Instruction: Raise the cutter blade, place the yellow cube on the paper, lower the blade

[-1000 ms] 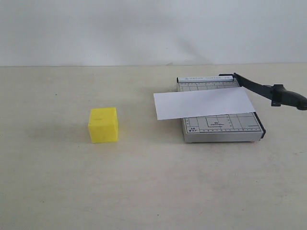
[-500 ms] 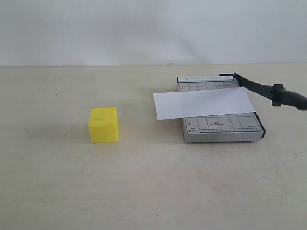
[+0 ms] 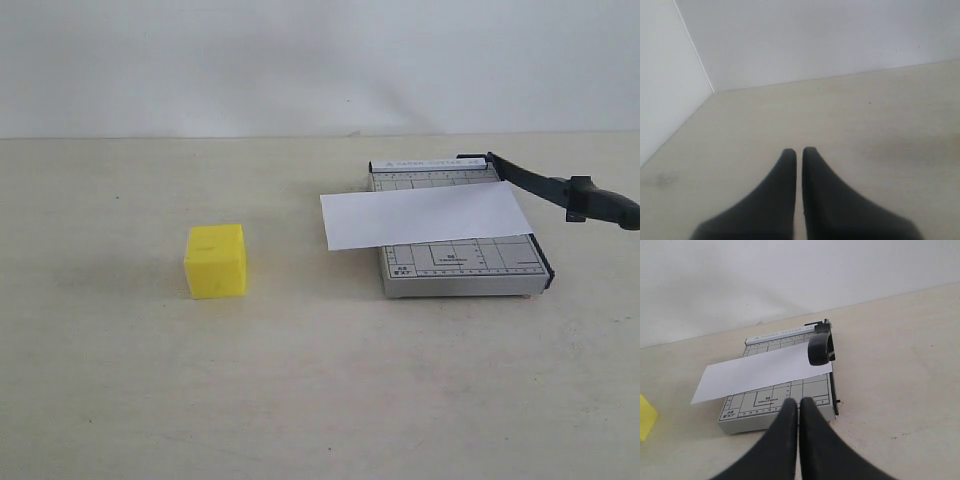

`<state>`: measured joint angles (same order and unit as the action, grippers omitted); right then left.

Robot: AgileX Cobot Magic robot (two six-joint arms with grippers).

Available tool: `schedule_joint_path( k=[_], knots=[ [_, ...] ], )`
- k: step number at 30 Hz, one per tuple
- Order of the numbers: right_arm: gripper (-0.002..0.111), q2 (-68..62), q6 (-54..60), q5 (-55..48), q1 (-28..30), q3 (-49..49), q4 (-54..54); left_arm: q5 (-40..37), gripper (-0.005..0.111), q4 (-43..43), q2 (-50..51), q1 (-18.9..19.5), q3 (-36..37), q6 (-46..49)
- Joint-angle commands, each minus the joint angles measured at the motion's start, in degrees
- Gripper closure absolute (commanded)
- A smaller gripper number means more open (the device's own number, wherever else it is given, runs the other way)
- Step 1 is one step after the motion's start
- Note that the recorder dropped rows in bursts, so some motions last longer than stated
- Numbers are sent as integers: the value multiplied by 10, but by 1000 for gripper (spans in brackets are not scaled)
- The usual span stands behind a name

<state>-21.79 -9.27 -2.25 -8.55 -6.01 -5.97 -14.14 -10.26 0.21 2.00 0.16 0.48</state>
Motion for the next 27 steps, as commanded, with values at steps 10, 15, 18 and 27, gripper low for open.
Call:
schedule_joint_path(
  k=[10,15,18,27],
  knots=[
    [107,4,1,4,0,3,1,225,102,424,-2,1,-2,-86],
    [107,4,1,4,0,3,1,96,102,382,-2,-2,-26,-89],
    [107,4,1,4,0,3,1,24,102,403,-2,-17,-71,8],
    [107,4,1,5,0,3,1,-105,102,928,172,-33,-158,689]
  ],
)
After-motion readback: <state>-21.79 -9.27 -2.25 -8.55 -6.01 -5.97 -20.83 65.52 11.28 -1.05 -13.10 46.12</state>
